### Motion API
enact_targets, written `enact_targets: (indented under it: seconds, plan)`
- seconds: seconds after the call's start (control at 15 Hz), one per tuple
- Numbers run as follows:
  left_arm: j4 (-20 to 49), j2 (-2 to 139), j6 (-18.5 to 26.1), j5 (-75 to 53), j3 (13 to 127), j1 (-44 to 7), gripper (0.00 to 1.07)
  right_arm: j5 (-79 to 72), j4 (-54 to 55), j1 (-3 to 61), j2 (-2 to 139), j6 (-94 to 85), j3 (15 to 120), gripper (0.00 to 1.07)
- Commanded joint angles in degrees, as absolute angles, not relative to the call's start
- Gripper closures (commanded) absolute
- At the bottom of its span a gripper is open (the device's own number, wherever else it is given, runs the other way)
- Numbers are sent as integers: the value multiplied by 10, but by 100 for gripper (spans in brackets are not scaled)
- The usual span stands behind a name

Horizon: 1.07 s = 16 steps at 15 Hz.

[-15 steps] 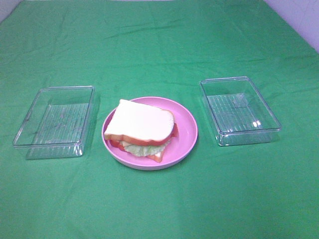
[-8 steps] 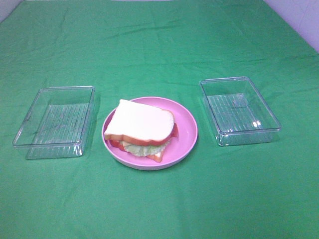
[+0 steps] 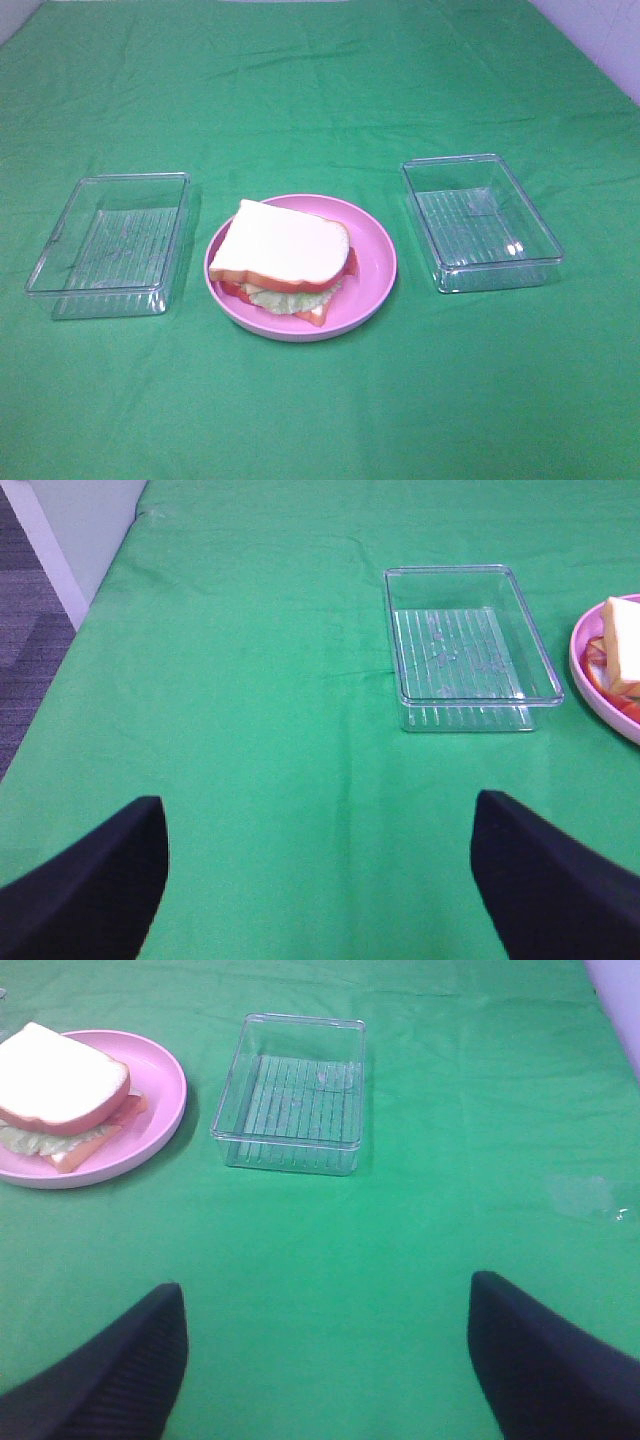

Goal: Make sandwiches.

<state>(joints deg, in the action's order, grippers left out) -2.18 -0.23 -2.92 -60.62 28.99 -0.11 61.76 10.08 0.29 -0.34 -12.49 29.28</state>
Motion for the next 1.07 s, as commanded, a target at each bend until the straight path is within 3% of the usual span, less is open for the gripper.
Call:
enact_targets:
  seconds: [0.07, 0.73, 1.07]
  plan:
    - [-18, -15, -29, -599, 286, 0, 27, 614, 100, -1, -12, -133, 290, 33]
    - [-7, -15, -29, -599, 286, 0, 27, 614, 100, -1, -12, -133, 290, 33]
    - [30, -15, 3, -599, 286, 0, 27, 614, 100, -1, -12, -133, 290, 33]
